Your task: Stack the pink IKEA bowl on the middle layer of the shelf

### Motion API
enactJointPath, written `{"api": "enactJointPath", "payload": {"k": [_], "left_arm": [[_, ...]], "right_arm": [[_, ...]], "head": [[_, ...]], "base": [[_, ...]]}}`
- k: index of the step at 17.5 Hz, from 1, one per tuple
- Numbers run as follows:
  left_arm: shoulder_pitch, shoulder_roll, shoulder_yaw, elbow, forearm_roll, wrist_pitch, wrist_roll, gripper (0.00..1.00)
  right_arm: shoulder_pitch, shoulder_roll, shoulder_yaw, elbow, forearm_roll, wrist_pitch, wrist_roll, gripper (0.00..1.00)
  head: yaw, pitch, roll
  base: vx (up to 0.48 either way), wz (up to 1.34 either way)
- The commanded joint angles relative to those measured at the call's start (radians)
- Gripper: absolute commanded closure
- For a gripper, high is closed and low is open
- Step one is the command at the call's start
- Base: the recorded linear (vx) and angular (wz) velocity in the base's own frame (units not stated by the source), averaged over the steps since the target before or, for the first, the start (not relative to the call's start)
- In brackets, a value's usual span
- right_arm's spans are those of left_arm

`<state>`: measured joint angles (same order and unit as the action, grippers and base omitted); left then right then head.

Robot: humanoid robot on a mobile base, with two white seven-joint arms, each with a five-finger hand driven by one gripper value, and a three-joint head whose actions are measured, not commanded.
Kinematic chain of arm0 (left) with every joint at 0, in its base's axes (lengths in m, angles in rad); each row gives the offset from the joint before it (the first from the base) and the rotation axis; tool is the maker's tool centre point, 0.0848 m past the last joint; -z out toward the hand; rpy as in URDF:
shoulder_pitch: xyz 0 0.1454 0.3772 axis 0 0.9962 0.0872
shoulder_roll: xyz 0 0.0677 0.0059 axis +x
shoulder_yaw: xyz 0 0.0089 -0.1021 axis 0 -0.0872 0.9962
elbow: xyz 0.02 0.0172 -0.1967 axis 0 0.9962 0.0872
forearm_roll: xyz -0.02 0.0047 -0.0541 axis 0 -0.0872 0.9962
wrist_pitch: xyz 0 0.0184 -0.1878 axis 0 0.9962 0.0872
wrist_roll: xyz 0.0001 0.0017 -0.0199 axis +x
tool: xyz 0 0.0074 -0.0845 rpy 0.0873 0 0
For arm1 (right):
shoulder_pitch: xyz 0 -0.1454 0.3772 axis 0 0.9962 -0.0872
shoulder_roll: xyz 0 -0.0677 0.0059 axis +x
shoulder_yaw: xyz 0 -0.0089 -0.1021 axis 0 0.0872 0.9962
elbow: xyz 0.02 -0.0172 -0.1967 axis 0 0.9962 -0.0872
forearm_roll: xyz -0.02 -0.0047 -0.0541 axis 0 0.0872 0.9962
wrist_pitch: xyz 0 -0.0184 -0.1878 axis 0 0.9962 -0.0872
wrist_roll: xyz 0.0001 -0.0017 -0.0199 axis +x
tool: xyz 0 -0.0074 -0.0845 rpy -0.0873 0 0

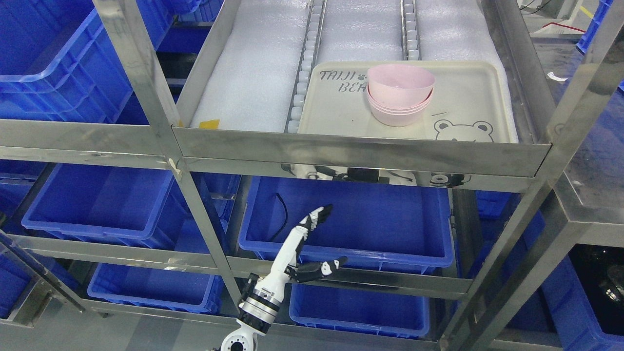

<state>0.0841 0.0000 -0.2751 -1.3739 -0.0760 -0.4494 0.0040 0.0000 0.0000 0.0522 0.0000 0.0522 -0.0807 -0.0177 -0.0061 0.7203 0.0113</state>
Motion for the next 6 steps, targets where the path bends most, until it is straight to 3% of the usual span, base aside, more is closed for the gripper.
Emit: {"api": "enactJointPath", "payload": {"k": [1, 6], "left_arm": [[0.009, 0.017, 0.008, -0.111, 0.113, 0.145, 0.083, 0.07], [0.011, 0.017, -0.019, -0.128, 0.113, 0.183, 0.083, 0.03]], "right_arm": [[0.005, -0.017, 0.000, -0.017, 0.000, -0.001, -0.001, 0.00], [0.005, -0.017, 0.000, -0.017, 0.000, -0.001, -0.001, 0.00]], "head": [[0.0000, 0.000, 0.000], [0.0000, 0.000, 0.000]], "base": [[0.000, 0.00], [0.007, -0.04]]}}
